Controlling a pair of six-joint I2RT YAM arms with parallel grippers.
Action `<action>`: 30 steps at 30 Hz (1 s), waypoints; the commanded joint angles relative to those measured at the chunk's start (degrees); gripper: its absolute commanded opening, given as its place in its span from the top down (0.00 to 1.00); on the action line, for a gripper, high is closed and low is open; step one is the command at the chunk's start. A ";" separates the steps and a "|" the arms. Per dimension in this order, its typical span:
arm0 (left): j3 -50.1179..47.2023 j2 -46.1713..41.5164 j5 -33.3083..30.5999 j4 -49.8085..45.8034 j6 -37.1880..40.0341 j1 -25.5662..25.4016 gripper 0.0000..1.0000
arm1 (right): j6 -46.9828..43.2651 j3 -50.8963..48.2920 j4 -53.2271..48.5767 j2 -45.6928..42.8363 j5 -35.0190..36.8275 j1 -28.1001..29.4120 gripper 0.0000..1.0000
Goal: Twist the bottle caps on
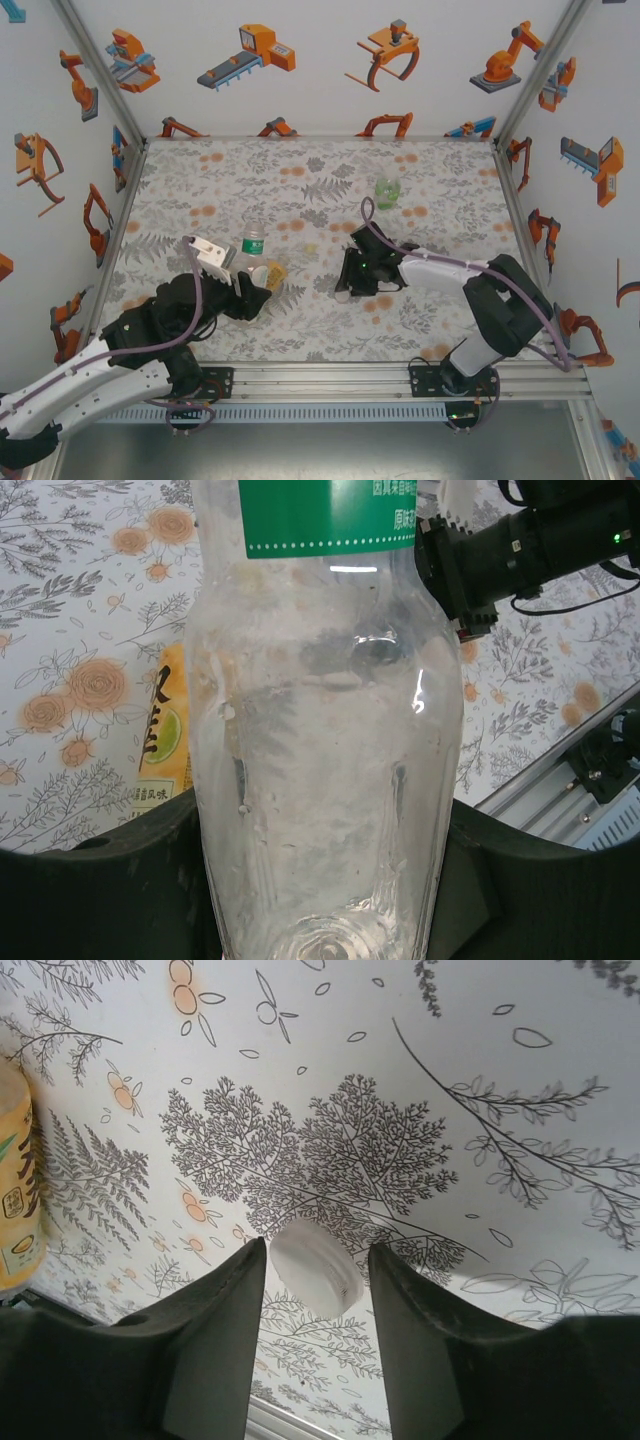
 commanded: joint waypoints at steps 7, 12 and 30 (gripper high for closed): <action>-0.46 0.52 -0.61 0.18 -1.04 0.28 0.85 | -3.63 9.55 -13.93 5.83 9.94 0.24 0.45; -0.66 -0.23 -0.91 -0.23 -1.24 0.30 0.85 | -7.54 17.34 -20.05 11.49 13.35 2.65 0.44; -1.17 -0.32 -1.01 -0.30 -1.69 0.33 0.85 | -8.71 21.47 -26.28 13.87 18.37 13.03 0.51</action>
